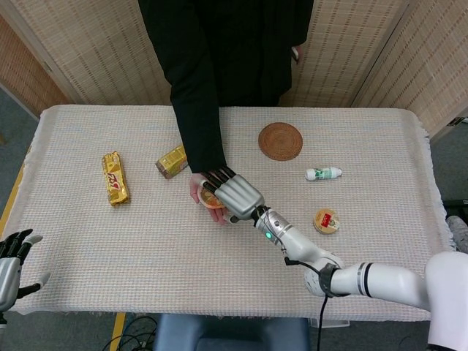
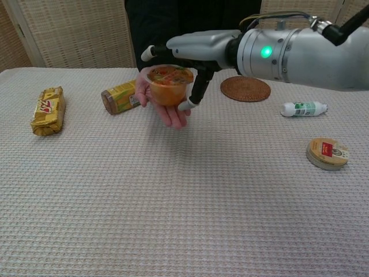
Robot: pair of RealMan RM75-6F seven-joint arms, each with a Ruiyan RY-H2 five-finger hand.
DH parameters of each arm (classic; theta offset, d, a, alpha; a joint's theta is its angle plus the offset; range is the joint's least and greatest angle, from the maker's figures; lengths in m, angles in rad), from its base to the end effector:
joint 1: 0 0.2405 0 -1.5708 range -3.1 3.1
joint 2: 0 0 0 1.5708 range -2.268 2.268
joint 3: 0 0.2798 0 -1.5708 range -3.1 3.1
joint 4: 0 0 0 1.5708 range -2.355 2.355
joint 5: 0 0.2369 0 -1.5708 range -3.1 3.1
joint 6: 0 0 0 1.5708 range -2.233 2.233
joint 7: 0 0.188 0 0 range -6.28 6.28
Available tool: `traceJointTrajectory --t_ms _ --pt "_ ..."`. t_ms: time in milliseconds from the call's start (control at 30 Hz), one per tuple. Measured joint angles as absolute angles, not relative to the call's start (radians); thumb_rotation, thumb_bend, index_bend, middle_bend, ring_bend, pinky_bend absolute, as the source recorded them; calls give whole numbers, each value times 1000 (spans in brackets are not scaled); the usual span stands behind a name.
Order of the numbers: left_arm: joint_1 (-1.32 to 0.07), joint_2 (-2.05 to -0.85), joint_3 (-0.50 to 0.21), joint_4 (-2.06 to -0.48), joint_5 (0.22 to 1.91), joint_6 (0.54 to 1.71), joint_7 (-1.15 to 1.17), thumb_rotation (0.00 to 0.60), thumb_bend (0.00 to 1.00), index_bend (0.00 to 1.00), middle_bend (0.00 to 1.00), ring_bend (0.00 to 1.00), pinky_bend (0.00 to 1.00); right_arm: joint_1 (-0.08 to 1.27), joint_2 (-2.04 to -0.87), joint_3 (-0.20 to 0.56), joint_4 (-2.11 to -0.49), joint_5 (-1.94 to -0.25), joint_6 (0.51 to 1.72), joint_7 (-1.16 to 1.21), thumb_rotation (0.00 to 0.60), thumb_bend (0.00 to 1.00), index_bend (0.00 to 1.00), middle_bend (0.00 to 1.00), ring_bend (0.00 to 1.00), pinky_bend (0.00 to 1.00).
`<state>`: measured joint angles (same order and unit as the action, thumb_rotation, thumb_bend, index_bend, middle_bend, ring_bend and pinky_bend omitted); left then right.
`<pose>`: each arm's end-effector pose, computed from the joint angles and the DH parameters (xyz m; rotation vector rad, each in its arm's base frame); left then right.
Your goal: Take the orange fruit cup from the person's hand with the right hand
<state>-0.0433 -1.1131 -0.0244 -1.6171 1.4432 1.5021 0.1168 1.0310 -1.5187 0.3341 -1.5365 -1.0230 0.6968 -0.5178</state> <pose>-0.3621 0.2080 0.1489 -1.3569 -0.8691 -0.7504 -0.0012 -0.4330 -0.0645 2.1830 -0.6825 0.9862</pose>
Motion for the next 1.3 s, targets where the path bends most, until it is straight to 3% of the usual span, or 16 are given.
traceJointTrajectory --t_ms 200,400,633,967,1167,1300 --pt "-35 -1098 -21 -1625 1433 1497 107 600 227 249 155 139 200 1090 -1578 326 -1473 -994 717 -527 600 302 9 84 3 68" --pt "-32 -1095 -17 -1631 1430 1488 104 600 227 249 155 139 200 1105 -1595 299 -1436 -1013 742 -518 600 391 205 279 161 306" --pt "-34 -1097 -15 -1636 1429 1477 109 600 226 249 155 139 200 1101 -1599 289 -1420 -1076 781 -461 600 507 346 360 279 501" --pt "-41 -1091 -28 -1640 1434 1482 111 600 226 249 155 139 200 1017 -1463 274 -1533 -1208 892 -342 600 516 396 398 311 537" --pt "-47 -1093 -33 -1647 1444 1484 118 600 226 249 155 139 200 902 -1349 188 -1570 -1305 965 -265 600 516 404 403 320 537" --pt "-53 -1097 -33 -1655 1459 1486 129 600 227 249 155 139 200 857 -1344 136 -1523 -1320 968 -220 600 516 404 402 320 537"
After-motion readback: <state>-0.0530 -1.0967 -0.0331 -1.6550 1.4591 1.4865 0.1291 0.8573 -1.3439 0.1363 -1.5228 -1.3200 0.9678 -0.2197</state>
